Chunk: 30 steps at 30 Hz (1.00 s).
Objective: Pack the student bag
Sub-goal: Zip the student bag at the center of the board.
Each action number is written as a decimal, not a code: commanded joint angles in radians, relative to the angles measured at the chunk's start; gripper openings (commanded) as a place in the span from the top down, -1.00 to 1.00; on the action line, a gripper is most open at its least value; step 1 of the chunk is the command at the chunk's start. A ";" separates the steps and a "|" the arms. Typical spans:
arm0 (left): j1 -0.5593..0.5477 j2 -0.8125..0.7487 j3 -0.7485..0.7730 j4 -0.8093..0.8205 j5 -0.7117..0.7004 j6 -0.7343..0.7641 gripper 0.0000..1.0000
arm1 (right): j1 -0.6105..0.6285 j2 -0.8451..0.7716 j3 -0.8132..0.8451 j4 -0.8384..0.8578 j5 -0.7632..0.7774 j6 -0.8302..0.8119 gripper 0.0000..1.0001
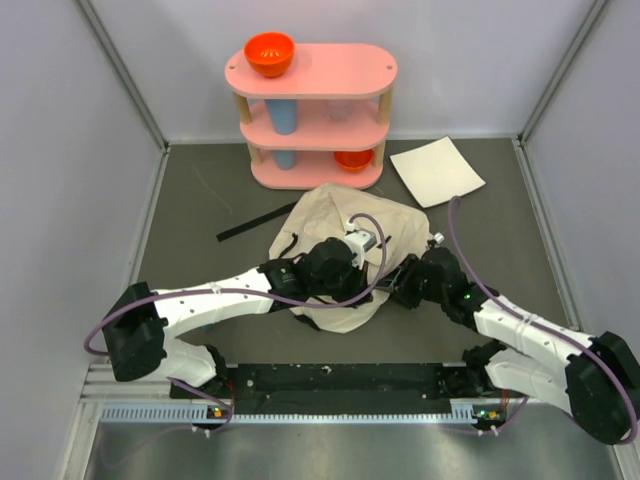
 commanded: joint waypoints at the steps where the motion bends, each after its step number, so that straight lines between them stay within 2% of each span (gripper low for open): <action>1: 0.000 -0.032 -0.005 0.068 0.026 0.017 1.00 | 0.008 0.032 0.055 0.125 0.040 -0.008 0.59; 3: 0.000 -0.038 -0.012 0.064 0.017 0.017 1.00 | 0.008 0.032 0.053 0.113 0.055 -0.008 1.00; 9: 0.000 -0.107 -0.061 0.007 -0.062 0.012 1.00 | -0.022 -0.043 -0.025 0.128 0.193 0.038 1.00; 13: 0.001 -0.176 -0.122 -0.053 -0.178 -0.003 1.00 | -0.114 -0.107 -0.109 0.221 0.198 0.068 1.00; 23: 0.005 -0.348 -0.213 -0.237 -0.492 -0.057 1.00 | -0.268 -0.069 -0.071 0.231 0.123 -0.029 1.00; 27: 0.008 -0.391 -0.252 -0.269 -0.543 -0.091 1.00 | -0.304 -0.040 -0.053 0.242 0.114 -0.063 1.00; 29: 0.008 -0.408 -0.265 -0.242 -0.525 -0.081 1.00 | -0.317 -0.029 -0.013 0.196 0.098 -0.119 1.00; 30: 0.008 -0.411 -0.265 -0.220 -0.475 -0.048 1.00 | -0.320 -0.029 0.010 0.161 0.074 -0.145 0.83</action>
